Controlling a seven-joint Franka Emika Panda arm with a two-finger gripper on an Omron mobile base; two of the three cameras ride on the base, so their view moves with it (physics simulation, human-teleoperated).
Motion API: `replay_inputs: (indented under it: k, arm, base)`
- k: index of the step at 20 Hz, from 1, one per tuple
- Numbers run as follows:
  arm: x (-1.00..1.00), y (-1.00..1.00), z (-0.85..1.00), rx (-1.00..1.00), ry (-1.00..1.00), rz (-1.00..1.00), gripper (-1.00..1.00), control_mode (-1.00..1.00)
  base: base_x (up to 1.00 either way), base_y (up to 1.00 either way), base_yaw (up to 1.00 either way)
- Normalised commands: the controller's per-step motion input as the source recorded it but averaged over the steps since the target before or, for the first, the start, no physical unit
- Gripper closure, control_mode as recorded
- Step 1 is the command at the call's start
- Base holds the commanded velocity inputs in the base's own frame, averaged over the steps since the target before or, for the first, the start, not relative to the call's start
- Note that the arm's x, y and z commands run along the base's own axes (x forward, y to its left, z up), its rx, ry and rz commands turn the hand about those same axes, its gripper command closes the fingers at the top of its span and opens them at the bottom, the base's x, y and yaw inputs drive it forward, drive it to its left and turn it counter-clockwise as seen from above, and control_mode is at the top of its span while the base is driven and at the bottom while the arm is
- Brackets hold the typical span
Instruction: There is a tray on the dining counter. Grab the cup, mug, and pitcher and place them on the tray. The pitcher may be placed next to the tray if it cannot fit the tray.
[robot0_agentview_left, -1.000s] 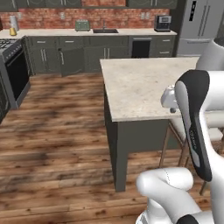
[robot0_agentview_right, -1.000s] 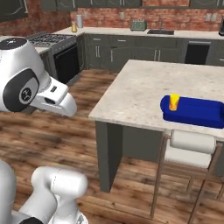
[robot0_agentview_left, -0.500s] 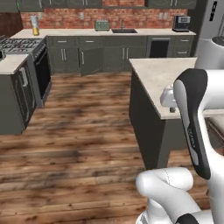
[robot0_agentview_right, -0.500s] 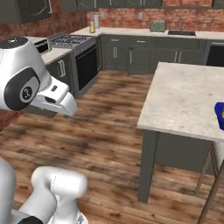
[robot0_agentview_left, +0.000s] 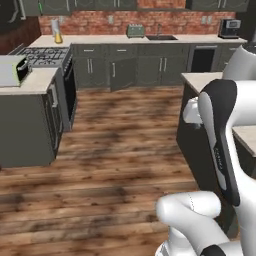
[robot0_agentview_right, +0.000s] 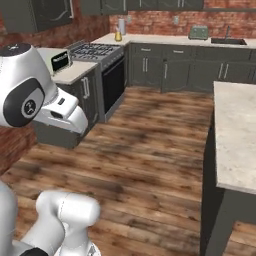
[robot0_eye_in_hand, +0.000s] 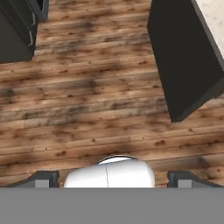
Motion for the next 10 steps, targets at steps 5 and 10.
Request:
replay_inputs:
  k: [5,10]
  arm:
    - [0.0,0.0,0.0,0.0,0.0,0.0,-1.0,1.0]
    - [0.0,0.0,0.0,0.0,0.0,0.0,-1.0,1.0]
  base:
    - [1.0,0.64,-0.03]
    - [1.0,0.26,-0.11]
